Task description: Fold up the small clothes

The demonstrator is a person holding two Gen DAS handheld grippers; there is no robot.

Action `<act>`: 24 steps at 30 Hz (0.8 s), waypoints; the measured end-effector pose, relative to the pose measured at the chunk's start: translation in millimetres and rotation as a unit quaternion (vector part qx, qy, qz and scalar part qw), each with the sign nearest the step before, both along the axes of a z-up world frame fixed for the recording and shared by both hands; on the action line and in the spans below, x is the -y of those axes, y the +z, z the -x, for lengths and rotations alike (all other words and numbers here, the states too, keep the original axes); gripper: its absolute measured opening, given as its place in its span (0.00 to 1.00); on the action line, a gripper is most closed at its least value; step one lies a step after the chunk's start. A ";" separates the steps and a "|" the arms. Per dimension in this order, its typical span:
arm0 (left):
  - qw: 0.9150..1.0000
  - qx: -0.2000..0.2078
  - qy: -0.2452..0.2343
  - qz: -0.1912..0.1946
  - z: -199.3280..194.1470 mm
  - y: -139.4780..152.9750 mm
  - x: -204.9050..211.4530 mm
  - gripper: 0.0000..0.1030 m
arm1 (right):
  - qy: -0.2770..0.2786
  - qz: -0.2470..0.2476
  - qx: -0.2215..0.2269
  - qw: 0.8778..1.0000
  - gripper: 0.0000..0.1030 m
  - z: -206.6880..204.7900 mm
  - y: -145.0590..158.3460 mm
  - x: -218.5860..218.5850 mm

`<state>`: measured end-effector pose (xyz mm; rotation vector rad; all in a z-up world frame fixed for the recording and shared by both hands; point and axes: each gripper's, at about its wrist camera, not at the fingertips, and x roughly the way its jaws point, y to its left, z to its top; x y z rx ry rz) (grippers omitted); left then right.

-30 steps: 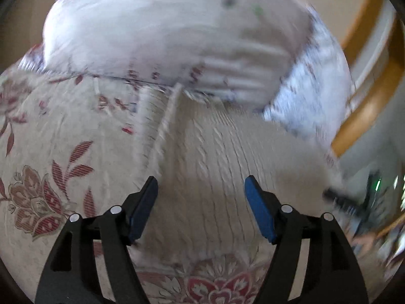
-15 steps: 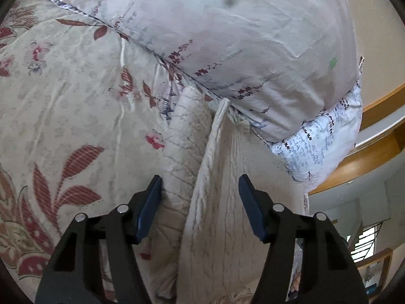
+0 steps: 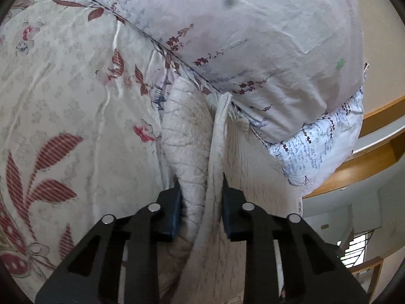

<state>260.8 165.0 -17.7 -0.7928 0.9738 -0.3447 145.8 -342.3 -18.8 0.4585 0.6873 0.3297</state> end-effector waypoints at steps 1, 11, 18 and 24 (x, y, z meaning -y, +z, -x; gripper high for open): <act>1.000 0.003 0.001 -0.001 0.5 1.2 0.4 0.21 | 0.000 -0.003 0.001 1.000 0.82 0.6 -0.1 0.8; 0.997 0.067 -0.012 0.024 4.2 56.5 41.0 0.18 | 0.004 -0.035 0.015 0.999 0.82 5.5 1.2 9.7; 0.992 0.099 -0.050 0.064 1.0 87.4 106.0 0.17 | 0.006 -0.050 0.022 0.999 0.82 7.3 4.3 15.2; 0.985 0.103 -0.107 0.091 -4.0 80.4 181.0 0.17 | 0.007 -0.057 0.025 0.998 0.82 8.6 3.8 16.7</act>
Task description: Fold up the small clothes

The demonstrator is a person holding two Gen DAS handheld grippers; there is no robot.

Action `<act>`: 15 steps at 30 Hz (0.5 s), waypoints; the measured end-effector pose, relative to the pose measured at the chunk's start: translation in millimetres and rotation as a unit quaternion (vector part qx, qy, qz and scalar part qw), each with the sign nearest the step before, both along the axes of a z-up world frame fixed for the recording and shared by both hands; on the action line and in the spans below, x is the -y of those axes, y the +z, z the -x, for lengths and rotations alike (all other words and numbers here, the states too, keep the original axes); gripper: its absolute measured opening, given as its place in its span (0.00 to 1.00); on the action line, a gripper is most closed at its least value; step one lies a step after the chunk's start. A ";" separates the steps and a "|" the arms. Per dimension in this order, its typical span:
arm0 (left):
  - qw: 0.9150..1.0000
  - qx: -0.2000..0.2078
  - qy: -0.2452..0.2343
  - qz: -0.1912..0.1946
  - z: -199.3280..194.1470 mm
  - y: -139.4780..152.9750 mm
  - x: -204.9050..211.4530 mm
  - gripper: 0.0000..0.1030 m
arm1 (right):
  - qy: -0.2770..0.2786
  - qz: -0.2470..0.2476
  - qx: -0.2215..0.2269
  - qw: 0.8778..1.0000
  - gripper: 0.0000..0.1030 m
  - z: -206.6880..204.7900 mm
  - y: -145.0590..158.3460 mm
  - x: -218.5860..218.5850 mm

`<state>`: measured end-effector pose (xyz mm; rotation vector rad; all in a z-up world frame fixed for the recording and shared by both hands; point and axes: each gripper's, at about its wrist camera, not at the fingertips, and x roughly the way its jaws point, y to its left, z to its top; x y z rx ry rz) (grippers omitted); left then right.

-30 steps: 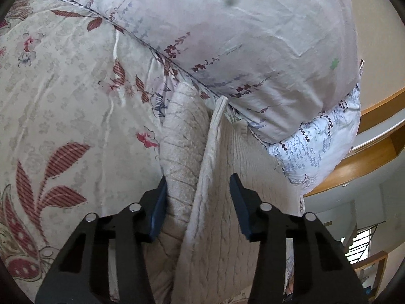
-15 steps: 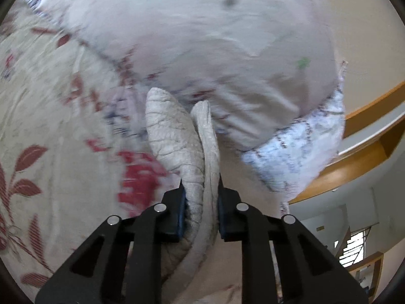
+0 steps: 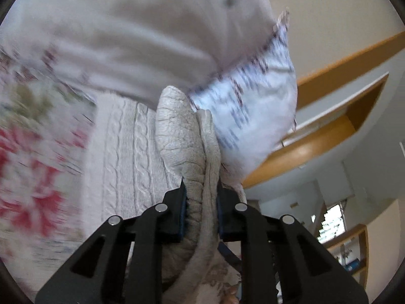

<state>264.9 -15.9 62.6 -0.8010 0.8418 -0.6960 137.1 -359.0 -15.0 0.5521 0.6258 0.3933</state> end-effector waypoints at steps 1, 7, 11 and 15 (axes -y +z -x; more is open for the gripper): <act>1.000 -0.004 -0.007 0.003 -0.6 -5.0 9.8 0.17 | 0.000 0.000 0.000 1.000 0.82 -0.3 0.0 -0.1; 0.997 -0.055 -0.041 -0.020 -7.9 -49.9 64.8 0.17 | -0.002 -0.003 0.001 1.000 0.82 -0.5 -0.9 0.2; 0.996 -0.040 -0.062 -0.043 -6.9 -42.1 77.8 0.32 | -0.012 0.008 -0.005 1.000 0.82 -0.6 0.2 -0.5; 0.996 -0.005 -0.088 -0.029 9.7 -21.8 57.8 0.59 | -0.016 0.021 -0.011 1.000 0.82 1.9 15.3 -3.9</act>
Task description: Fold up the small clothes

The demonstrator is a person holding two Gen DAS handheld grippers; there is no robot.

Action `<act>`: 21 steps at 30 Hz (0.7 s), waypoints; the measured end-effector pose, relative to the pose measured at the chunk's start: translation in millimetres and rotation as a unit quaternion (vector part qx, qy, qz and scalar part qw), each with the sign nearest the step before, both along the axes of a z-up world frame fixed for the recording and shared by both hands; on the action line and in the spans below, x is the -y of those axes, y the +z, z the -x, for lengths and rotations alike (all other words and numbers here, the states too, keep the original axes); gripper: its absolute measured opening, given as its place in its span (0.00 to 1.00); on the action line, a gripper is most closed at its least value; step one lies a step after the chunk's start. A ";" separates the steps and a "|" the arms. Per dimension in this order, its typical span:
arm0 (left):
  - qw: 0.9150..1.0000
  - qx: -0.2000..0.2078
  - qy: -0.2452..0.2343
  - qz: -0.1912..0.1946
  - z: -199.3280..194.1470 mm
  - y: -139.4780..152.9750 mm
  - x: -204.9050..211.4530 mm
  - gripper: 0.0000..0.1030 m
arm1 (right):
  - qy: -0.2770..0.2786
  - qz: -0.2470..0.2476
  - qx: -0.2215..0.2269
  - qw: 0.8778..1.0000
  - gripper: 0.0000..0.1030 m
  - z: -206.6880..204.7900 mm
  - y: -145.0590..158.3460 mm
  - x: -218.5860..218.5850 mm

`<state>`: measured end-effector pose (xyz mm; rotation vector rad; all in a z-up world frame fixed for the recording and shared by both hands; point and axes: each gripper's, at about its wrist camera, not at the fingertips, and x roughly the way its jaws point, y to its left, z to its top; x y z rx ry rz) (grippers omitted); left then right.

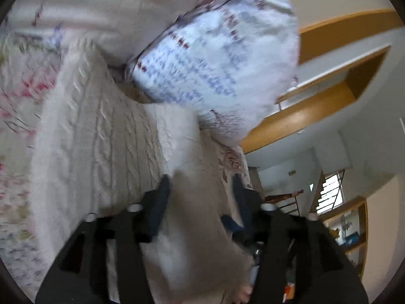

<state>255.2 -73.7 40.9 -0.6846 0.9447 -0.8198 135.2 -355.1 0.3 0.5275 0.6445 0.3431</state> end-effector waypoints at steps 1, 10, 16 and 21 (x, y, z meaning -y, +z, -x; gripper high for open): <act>1.000 0.015 0.006 -0.002 5.6 3.8 -9.4 0.63 | 0.003 -0.002 0.002 1.000 0.82 0.4 5.7 -0.9; 0.987 0.038 0.106 -0.114 13.1 -5.3 -70.3 0.68 | 0.069 -0.021 -0.044 0.996 0.77 -44.2 20.0 -30.5; 0.985 0.031 0.080 -0.146 12.7 -23.7 -63.2 0.69 | 0.075 -0.070 -0.117 0.988 0.61 -83.7 -11.1 -38.2; 0.985 0.020 0.069 -0.156 12.2 -38.7 -56.4 0.69 | 0.082 -0.083 -0.124 0.985 0.45 -98.4 -21.5 -44.7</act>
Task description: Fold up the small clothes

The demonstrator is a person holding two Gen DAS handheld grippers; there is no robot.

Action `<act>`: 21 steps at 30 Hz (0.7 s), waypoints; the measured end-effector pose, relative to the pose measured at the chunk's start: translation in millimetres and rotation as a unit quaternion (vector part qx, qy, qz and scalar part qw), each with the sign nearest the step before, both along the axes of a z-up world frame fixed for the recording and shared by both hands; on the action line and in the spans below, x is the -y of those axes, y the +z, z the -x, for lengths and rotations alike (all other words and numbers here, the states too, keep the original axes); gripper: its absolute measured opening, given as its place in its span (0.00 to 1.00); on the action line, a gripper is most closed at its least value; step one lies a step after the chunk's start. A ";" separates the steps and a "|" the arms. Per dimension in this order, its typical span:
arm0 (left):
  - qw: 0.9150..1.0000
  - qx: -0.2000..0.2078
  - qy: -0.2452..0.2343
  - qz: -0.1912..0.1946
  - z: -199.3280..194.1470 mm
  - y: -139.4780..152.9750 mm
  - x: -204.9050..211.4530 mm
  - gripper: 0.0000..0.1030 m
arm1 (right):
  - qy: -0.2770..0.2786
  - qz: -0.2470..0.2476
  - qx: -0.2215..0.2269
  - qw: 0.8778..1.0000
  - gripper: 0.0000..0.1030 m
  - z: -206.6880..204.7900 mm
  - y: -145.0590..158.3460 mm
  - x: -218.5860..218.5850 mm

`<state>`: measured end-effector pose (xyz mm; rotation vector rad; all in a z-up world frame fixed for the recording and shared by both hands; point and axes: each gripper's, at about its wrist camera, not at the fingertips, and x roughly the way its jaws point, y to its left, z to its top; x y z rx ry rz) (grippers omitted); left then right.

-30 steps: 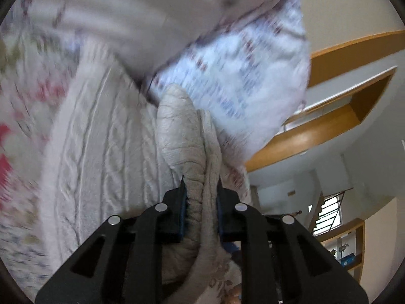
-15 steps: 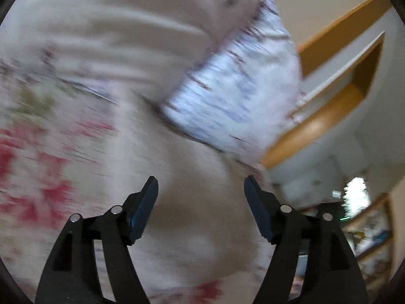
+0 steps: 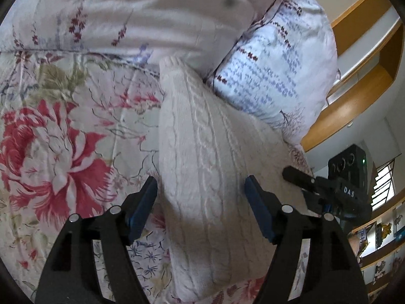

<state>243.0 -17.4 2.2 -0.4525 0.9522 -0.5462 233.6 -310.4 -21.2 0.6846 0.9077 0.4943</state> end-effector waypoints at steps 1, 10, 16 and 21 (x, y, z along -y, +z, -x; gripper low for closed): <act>1.000 -0.002 -0.002 0.001 0.1 -1.5 0.0 0.69 | 0.000 -0.003 0.001 1.000 0.45 -2.3 0.1 -0.4; 1.000 -0.016 -0.004 0.014 -1.9 -2.8 2.6 0.75 | -0.026 0.003 0.019 0.999 0.18 -17.7 -2.7 -2.6; 0.999 -0.019 -0.007 0.029 -1.9 0.8 4.6 0.78 | -0.036 0.105 0.093 0.989 0.15 2.6 36.7 -12.9; 0.999 -0.012 -0.012 0.041 3.1 5.8 5.4 0.78 | -0.050 0.162 0.125 0.978 0.15 15.7 61.2 -5.7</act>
